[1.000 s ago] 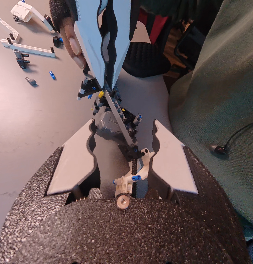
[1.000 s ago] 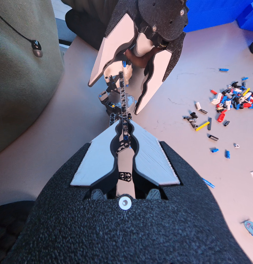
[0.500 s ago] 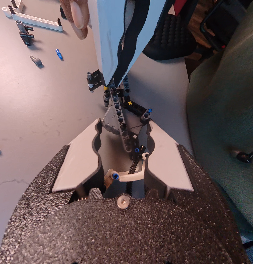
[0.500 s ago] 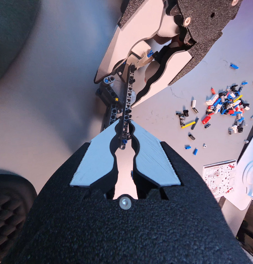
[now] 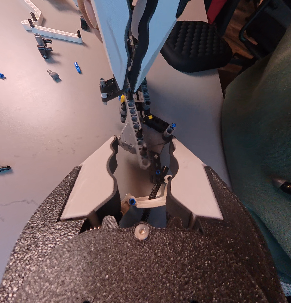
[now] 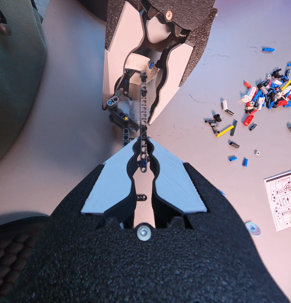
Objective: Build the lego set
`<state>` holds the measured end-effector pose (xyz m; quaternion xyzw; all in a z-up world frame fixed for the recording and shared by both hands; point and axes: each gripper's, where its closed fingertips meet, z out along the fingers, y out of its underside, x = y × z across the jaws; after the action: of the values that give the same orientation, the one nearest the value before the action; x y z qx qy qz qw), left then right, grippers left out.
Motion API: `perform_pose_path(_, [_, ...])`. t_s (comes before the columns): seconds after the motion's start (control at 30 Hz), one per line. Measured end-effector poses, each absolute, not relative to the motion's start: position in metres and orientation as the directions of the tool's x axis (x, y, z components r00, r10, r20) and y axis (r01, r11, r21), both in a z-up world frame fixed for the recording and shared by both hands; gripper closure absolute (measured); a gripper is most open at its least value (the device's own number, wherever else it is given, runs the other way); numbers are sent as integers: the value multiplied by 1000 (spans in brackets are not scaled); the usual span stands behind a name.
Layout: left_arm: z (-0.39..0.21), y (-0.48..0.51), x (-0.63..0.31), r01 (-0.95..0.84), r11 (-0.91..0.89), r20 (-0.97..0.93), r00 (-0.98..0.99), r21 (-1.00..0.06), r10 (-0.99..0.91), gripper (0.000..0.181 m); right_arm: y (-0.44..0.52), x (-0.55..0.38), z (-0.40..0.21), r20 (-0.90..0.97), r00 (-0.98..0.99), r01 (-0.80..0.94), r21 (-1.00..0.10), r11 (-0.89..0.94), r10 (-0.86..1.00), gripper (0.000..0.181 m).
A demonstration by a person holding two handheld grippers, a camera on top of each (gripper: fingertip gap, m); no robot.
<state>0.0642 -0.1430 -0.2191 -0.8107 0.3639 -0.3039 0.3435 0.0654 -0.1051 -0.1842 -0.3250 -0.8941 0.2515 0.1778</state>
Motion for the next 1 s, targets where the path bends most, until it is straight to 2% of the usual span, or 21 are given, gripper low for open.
perform_pose_path(0.13, [-220,-143,66,-390,-505,241,554,-770,-797,119,-98,65,-186,155,-712,521,-537,663,685,175])
perform_pose_path(0.23, [-221,-143,66,-393,-507,233,566,-767,-791,119,-99,64,-187,196,-744,482,-504,717,638,175])
perform_pose_path(0.5, [-221,-142,65,-410,-492,204,571,-768,-795,119,-99,65,-188,117,-753,522,-493,696,647,175])
perform_pose_path(0.73, [-223,-141,65,-432,-468,171,568,-771,-805,119,-101,65,-191,75,-806,507,-423,751,586,175])
perform_pose_path(1.0, [-223,-142,64,-438,-445,160,548,-781,-821,119,-103,65,-190,36,-846,469,-424,774,532,174])
